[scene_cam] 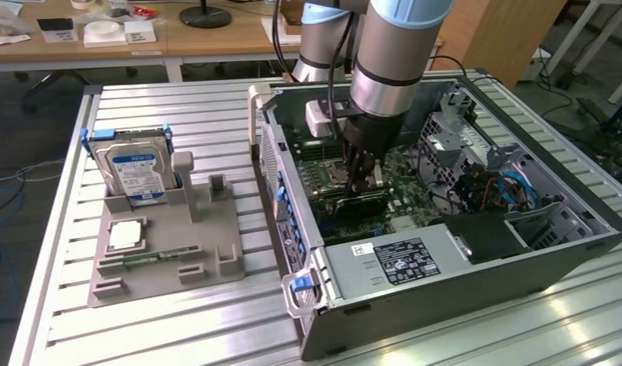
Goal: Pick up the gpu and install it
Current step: 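Press down on the gpu until it lock into place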
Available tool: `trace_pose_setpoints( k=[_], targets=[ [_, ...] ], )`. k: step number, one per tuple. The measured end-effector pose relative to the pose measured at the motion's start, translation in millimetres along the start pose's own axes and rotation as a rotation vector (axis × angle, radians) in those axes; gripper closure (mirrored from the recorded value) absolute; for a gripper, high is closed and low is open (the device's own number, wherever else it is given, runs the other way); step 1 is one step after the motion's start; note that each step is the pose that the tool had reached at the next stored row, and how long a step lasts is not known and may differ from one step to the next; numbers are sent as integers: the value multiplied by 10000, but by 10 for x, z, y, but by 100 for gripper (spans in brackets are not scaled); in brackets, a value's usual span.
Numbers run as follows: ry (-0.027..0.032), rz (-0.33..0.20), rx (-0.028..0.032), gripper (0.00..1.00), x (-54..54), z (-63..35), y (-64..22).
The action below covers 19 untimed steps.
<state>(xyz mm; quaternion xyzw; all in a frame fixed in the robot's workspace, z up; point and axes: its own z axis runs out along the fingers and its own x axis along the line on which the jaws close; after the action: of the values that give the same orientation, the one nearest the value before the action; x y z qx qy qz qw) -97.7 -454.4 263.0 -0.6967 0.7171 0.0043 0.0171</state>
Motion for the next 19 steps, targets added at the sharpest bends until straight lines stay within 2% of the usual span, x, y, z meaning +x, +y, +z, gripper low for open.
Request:
trace_pose_setpoints(
  k=[19],
  targets=[
    [2, -1, -2, 89, 1, 18, 9]
  ],
)
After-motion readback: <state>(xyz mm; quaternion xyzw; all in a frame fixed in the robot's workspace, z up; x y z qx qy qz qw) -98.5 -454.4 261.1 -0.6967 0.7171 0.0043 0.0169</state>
